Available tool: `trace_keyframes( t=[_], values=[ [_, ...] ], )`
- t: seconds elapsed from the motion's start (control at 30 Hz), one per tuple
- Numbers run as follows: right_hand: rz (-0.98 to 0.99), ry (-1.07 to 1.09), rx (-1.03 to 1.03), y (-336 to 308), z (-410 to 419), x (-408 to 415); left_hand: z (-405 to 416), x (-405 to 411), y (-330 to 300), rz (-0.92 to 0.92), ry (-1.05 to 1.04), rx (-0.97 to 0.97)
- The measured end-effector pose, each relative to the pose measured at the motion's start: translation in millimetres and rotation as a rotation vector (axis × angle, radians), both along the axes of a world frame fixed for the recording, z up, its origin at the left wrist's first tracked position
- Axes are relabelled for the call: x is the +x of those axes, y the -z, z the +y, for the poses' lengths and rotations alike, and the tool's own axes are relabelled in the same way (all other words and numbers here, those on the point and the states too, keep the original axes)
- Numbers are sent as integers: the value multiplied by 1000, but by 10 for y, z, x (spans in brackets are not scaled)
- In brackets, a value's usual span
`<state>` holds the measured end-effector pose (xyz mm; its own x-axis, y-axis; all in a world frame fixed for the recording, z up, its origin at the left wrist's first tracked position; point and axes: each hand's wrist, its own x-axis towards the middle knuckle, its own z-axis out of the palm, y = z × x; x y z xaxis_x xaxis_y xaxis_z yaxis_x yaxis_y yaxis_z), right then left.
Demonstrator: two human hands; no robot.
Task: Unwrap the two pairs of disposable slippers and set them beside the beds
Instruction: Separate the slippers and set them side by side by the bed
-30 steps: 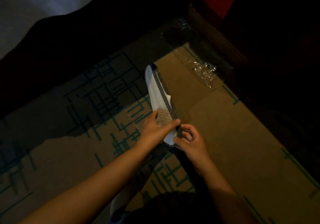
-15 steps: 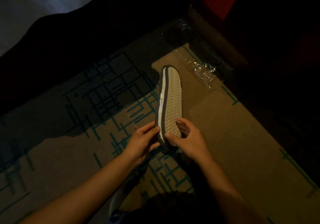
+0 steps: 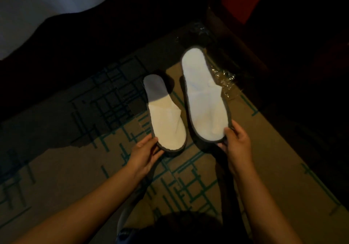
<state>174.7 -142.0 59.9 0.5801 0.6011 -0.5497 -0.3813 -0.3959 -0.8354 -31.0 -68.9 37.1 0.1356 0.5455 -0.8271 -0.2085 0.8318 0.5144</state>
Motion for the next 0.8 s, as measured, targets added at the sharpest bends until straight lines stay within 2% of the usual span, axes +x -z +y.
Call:
trace_keyframes(
  t=[0.07, 0.13, 0.2, 0.23, 0.27, 0.3, 0.37, 0.47, 0.57, 0.63, 0.73, 0.8],
  values=[
    [128, 61, 55, -37, 30, 47, 27, 6, -6, -27, 126, -55],
    [222, 88, 86, -64, 45, 67, 53, 23, -48, 99, 361, -56],
    [291, 87, 104, -68, 45, 51, 119, -12, -35, 426, 504, 169],
    [318, 83, 109, -73, 46, 29, 166, -44, -51, 546, 468, 300],
    [346, 78, 113, -78, 49, -2, 220, -70, -90, 558, 393, 383],
    [378, 71, 119, -80, 55, -38, 279, -76, -147, 492, 321, 404],
    [447, 42, 141, -89, 84, -132, 401, -36, -259, 272, 274, 328],
    [518, -36, 165, -82, 150, -274, 496, 86, -373, 66, 385, 295],
    [585, -100, 159, -62, 199, -390, 505, 108, -385, 84, 371, 386],
    [558, -154, 135, -62, 230, -436, 495, 38, -355, 106, 340, 419],
    [368, -232, 49, -23, 259, -422, 463, -168, -261, 156, 316, 394],
    [120, -313, -50, 34, 252, -361, 441, -353, -177, 213, 280, 367]
  ],
)
